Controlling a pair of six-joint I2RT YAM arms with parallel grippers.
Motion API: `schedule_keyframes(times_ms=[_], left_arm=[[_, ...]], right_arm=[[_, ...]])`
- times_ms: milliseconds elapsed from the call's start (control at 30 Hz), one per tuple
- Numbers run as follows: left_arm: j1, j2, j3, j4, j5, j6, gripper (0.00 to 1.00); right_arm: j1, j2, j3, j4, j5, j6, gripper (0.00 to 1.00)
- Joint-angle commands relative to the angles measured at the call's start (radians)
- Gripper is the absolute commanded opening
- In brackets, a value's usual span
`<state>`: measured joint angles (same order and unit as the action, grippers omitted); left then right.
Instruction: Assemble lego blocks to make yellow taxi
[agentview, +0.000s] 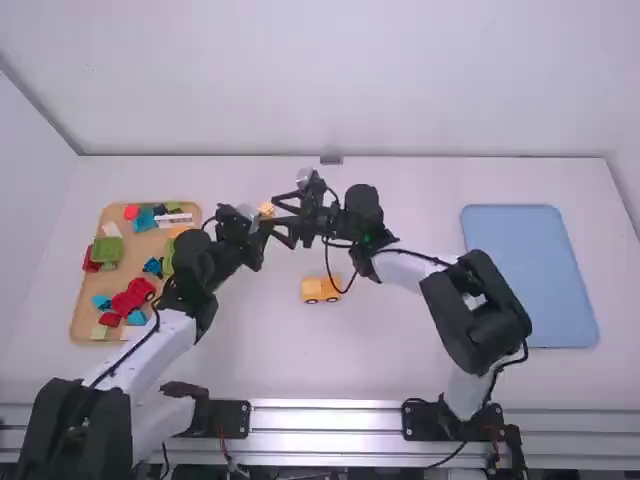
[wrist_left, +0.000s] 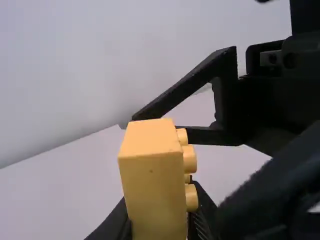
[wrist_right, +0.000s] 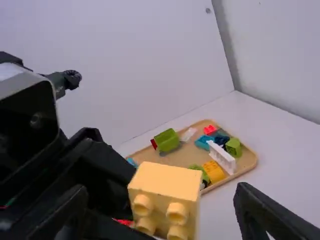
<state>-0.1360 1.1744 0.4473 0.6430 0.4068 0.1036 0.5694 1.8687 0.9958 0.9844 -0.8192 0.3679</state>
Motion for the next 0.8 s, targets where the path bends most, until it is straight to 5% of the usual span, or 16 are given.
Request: schedule_keyframes(times_ms=[0, 567, 700, 733, 767], left_arm=[[-0.012, 0.005, -0.001, 0.007, 0.016, 0.001, 0.2], [-0.015, 0.005, -0.003, 0.047, 0.128, 0.043, 0.26], [-0.008, 0.005, -0.003, 0.046, 0.127, 0.043, 0.61], [-0.01, 0.005, -0.003, 0.046, 0.127, 0.042, 0.9], [-0.015, 0.005, -0.003, 0.044, 0.127, 0.035, 0.99]], right_arm=[[0.001, -0.031, 0.026, 0.003, 0.006, 0.003, 0.79], [0.001, -0.031, 0.026, -0.016, 0.006, 0.002, 0.43], [0.001, -0.031, 0.026, -0.021, 0.006, 0.002, 0.38], [-0.002, -0.031, 0.026, -0.021, 0.005, 0.0, 0.37], [-0.016, -0.032, 0.026, -0.021, 0.005, -0.007, 0.33]])
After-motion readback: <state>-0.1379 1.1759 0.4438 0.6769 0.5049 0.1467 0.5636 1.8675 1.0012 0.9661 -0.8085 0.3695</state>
